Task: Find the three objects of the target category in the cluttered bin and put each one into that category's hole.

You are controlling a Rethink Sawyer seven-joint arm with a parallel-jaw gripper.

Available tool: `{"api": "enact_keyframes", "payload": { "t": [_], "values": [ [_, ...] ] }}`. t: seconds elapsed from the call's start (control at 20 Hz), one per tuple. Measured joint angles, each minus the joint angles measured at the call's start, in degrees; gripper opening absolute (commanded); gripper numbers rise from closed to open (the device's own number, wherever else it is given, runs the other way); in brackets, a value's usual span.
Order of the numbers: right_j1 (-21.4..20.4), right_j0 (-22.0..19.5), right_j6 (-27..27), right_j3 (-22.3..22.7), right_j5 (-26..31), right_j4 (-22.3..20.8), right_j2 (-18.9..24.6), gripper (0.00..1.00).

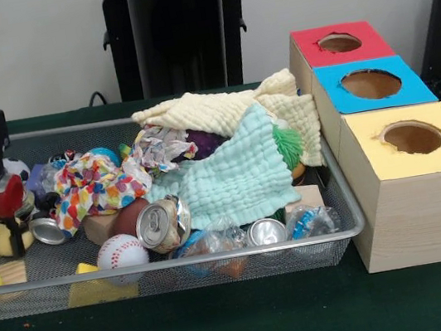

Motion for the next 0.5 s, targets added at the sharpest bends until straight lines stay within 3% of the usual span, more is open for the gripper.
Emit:
{"api": "enact_keyframes", "payload": {
  "t": [0.15, 0.5],
  "values": [
    [0.0, -3.1, 0.0, 1.2, -0.2, 0.0, 3.0, 1.00],
    [-0.1, -3.1, 0.0, 1.3, -0.1, 0.0, 3.2, 1.00]
  ]
}}
